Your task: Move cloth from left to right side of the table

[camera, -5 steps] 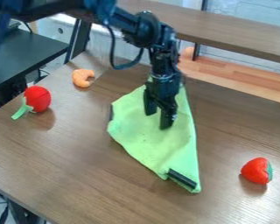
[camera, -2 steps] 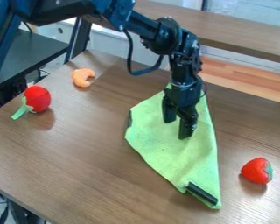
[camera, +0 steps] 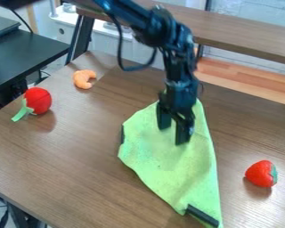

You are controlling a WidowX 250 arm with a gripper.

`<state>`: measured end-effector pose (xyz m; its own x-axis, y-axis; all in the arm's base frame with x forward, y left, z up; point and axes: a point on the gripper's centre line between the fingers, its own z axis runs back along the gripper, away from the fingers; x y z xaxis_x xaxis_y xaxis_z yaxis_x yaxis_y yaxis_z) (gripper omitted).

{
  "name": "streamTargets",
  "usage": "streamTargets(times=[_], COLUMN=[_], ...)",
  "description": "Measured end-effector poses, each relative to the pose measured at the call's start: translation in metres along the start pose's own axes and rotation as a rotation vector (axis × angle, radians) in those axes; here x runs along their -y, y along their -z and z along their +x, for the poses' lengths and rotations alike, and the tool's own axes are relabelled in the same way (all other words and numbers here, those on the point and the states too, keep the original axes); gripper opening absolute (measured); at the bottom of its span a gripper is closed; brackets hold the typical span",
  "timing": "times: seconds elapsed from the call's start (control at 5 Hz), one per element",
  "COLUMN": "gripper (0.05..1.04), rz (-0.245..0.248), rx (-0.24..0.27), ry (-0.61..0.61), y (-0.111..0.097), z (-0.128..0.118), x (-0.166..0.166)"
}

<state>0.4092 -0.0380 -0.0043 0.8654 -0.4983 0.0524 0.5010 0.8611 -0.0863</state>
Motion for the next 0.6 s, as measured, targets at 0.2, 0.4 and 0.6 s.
streamTargets(times=[0.2, 0.4, 0.6], gripper=[1.0, 1.0, 1.0], rz=[-0.014, -0.014, 0.0], rx=[0.068, 0.081, 0.033], ry=[-0.047, -0.074, -0.053], y=[-0.048, -0.069, -0.072], z=[-0.019, -0.037, -0.056], x=[-0.011, -0.022, -0.028])
